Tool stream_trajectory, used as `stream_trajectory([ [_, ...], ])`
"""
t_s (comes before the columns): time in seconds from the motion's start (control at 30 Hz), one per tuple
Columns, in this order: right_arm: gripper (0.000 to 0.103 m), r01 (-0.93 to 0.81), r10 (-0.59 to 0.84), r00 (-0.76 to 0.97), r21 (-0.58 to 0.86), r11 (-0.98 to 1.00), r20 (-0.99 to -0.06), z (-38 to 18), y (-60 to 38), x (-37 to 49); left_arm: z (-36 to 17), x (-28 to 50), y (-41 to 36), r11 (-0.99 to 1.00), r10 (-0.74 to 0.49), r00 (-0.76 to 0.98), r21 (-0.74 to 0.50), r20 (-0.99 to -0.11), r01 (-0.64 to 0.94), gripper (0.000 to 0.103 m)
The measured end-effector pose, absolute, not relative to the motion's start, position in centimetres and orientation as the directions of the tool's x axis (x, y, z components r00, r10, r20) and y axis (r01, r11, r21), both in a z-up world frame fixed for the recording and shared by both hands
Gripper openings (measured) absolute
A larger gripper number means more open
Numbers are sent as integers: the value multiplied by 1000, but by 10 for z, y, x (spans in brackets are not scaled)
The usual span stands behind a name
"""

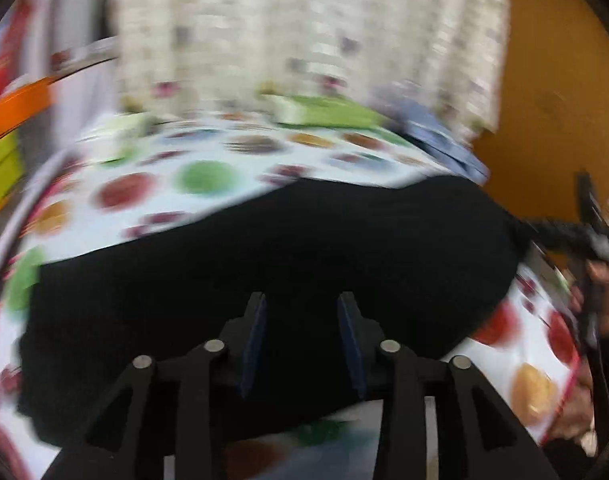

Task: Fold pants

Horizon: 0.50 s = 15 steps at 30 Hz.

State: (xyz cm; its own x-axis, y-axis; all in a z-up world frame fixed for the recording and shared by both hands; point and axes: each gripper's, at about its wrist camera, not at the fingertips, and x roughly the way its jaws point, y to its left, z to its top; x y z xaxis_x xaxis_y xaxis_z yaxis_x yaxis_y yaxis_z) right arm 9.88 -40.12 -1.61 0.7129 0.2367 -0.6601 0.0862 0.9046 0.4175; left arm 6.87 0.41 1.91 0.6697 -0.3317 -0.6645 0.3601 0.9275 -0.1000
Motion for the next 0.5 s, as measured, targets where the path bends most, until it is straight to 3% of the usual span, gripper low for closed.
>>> stream_trajectory([
  [0.2, 49, 96, 244, 707, 433, 896, -663, -15, -404, 109, 12, 62, -55, 818, -439, 554, -59, -707, 572, 46],
  [0.5, 49, 131, 193, 716, 402, 906, -671, -15, -405, 109, 6, 57, -76, 762, -446, 517, -7, -731, 648, 46],
])
